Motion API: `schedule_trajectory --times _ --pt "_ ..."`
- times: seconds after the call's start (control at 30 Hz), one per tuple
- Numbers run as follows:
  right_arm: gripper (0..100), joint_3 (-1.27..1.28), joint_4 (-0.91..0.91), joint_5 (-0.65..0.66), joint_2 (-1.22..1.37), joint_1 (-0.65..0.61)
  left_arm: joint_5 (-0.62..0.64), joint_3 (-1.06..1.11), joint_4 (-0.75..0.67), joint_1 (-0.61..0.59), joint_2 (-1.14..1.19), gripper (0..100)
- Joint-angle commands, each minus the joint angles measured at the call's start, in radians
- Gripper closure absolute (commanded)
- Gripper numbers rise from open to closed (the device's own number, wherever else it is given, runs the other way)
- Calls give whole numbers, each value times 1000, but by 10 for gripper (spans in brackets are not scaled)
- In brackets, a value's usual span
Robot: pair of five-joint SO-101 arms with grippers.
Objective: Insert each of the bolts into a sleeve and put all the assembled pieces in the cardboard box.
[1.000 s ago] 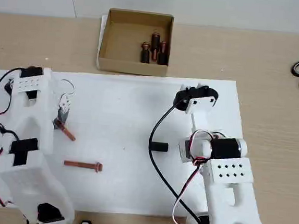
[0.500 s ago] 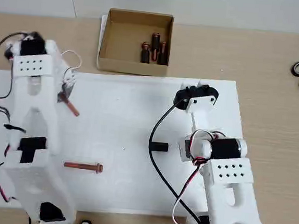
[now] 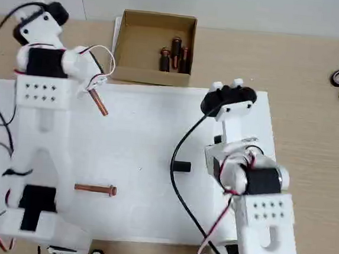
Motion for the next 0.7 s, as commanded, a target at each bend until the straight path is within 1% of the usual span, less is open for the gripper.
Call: schedule_trajectory --times 0.0,0.1,0.2,0.27,0.4,0.57,0.67 --pt "995 3 -22 6 -137 -62 -2 -48 12 6 -137 995" --pt "996 77 -27 -6 -252 -130 -5 -39 12 6 -213 995" --pt "996 120 -27 -117 -349 -157 -6 -7 12 6 -295 995" --pt "996 143 -27 -152 -398 -166 -8 18 12 6 -354 995" --pt "996 196 -27 -157 -464 -185 -35 58 11 6 -476 995" --pt "996 239 -30 -158 -503 -220 -35 137 6 6 -654 995" --pt "996 273 -71 -158 -510 -232 -44 220 -29 6 -773 995"
